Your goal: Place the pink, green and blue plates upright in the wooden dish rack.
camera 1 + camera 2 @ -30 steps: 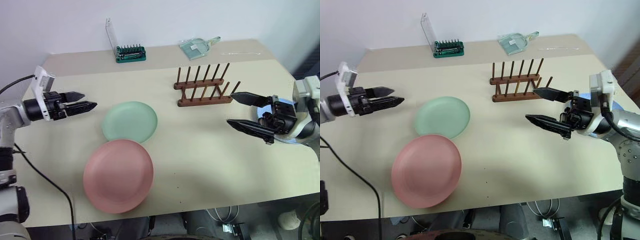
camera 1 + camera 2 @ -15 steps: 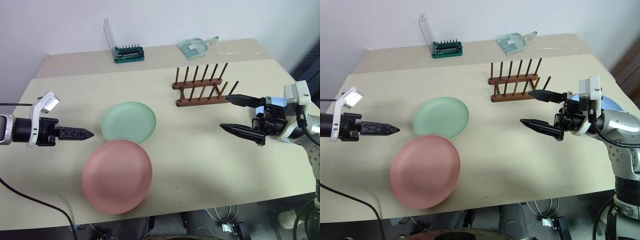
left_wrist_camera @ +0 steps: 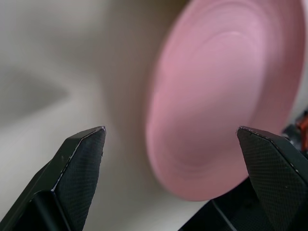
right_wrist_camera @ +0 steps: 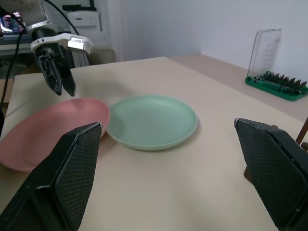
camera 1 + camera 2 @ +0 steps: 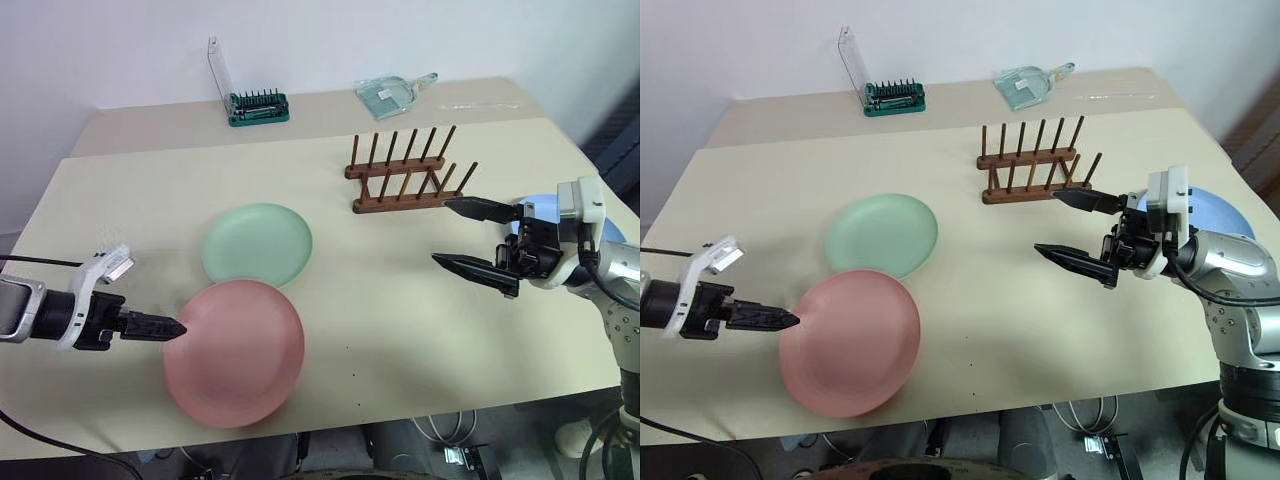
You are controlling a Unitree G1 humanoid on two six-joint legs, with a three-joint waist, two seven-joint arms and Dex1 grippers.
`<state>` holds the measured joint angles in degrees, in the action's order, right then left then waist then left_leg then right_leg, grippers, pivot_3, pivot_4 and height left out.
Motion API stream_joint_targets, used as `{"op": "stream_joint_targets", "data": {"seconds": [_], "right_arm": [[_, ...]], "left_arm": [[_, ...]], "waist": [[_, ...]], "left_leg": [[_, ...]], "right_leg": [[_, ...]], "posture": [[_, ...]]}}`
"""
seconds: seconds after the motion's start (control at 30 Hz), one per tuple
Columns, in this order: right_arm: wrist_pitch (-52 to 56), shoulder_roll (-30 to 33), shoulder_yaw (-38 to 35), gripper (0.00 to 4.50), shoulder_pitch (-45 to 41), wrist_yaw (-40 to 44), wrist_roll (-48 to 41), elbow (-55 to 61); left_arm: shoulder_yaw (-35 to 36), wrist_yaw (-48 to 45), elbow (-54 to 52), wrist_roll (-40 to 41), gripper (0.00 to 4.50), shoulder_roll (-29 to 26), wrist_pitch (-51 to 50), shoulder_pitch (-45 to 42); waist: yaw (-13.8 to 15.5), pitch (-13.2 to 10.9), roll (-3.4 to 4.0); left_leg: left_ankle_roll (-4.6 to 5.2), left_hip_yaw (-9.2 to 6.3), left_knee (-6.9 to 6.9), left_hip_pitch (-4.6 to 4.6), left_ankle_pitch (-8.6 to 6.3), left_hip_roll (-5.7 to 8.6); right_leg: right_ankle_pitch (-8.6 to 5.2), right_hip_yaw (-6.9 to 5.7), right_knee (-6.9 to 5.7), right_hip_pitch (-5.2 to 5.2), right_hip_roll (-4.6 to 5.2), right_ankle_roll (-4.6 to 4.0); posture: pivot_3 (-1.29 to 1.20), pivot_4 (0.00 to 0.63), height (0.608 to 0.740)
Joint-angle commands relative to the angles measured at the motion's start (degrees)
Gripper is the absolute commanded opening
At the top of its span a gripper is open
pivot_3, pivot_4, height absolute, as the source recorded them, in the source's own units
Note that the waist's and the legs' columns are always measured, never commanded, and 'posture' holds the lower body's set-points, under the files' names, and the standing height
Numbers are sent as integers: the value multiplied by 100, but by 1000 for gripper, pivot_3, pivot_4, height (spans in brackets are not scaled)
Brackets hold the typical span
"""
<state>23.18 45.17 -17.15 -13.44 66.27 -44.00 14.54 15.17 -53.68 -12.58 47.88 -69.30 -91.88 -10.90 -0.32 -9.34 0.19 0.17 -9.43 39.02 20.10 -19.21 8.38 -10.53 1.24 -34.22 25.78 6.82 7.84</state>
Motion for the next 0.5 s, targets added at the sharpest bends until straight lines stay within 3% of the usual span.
{"op": "stream_joint_targets", "data": {"seconds": [0.03,0.2,0.5], "right_arm": [[-140,-75,-80,4500,61,-71,-20,263],[-162,-100,-165,4500,196,-165,-28,361],[-207,-83,-214,4500,192,-272,-2,383]], "left_arm": [[157,206,-274,-37,4460,111,157,169],[85,746,-482,-331,4460,528,608,422],[350,1530,-588,-130,4460,1686,3,174]], "waist": [[-1,0,0],[6,1,1],[164,9,15]], "left_leg": [[0,0,0,-1,0,0],[0,2,0,-1,0,-1],[1,5,-1,-26,-2,-2]], "right_leg": [[0,0,1,-1,0,0],[1,1,2,-1,1,-2],[2,3,4,-27,1,-3]], "posture": [[0,150,740],[0,150,740],[0,150,740]]}}
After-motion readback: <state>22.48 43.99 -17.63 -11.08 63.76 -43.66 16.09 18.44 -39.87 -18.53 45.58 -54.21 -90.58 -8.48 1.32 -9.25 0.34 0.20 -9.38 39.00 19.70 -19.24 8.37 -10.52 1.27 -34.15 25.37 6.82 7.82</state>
